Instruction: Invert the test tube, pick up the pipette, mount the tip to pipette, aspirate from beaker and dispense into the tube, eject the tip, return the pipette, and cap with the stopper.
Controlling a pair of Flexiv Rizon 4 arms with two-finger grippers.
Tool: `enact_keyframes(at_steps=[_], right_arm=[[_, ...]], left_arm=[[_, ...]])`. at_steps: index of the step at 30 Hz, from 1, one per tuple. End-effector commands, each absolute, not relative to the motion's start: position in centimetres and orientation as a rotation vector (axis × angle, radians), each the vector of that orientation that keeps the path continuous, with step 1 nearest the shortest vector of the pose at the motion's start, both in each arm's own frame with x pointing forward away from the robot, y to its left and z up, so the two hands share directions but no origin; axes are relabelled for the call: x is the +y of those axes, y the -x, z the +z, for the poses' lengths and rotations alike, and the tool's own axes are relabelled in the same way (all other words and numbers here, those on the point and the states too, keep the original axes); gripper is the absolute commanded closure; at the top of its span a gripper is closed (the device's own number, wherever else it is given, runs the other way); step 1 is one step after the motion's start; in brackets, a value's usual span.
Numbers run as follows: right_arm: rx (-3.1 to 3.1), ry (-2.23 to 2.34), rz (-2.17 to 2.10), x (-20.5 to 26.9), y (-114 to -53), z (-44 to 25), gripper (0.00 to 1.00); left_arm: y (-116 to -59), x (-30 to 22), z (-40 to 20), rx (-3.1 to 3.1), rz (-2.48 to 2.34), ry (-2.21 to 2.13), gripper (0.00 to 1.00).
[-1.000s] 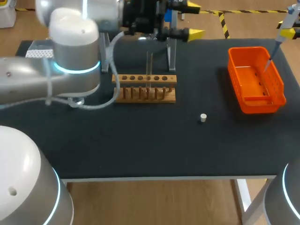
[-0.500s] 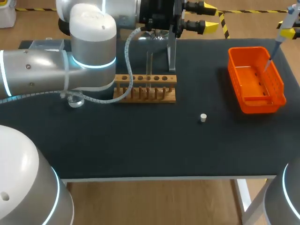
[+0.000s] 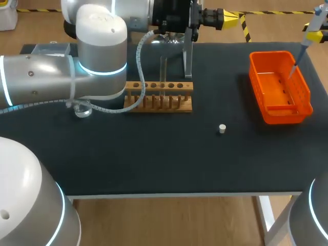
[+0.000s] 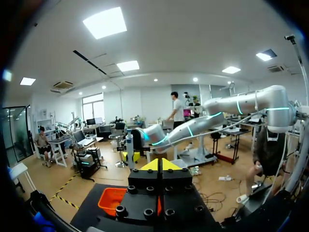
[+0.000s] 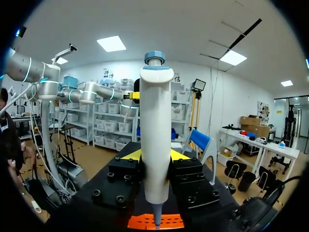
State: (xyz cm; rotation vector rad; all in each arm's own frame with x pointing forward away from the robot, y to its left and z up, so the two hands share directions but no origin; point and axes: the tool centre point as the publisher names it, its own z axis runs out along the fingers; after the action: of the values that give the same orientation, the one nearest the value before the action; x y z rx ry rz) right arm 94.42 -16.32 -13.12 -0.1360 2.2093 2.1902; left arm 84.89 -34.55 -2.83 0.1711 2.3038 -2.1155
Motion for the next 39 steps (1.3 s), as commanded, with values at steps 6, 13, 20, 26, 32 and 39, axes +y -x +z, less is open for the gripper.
enact_keyframes(at_steps=[6, 13, 20, 26, 32, 39], right_arm=[[2.213, 0.137, 2.187, -16.4, -94.4, -13.1, 1.00], [2.213, 0.137, 2.187, -16.4, -94.4, -13.1, 1.00], [2.213, 0.137, 2.187, -16.4, -94.4, -13.1, 1.00], [2.213, 0.137, 2.187, -16.4, -94.4, -13.1, 1.00], [2.213, 0.137, 2.187, -16.4, -94.4, -13.1, 1.00], [2.213, 0.137, 2.187, -16.4, -94.4, -13.1, 1.00]], left_arm=[[-85.5, -36.8, -2.6, 2.305, -2.130, -0.159, 1.00], [-86.1, -38.4, -2.6, 2.283, -2.142, -0.127, 1.00], [-86.8, -40.2, -2.3, 2.235, -2.143, -0.093, 1.00], [-87.8, -41.8, -2.4, 2.214, -2.139, -0.086, 1.00], [-89.1, -43.6, -2.2, 2.201, -2.129, -0.085, 1.00], [-90.1, -45.8, -1.7, 2.204, -2.141, -0.125, 1.00]])
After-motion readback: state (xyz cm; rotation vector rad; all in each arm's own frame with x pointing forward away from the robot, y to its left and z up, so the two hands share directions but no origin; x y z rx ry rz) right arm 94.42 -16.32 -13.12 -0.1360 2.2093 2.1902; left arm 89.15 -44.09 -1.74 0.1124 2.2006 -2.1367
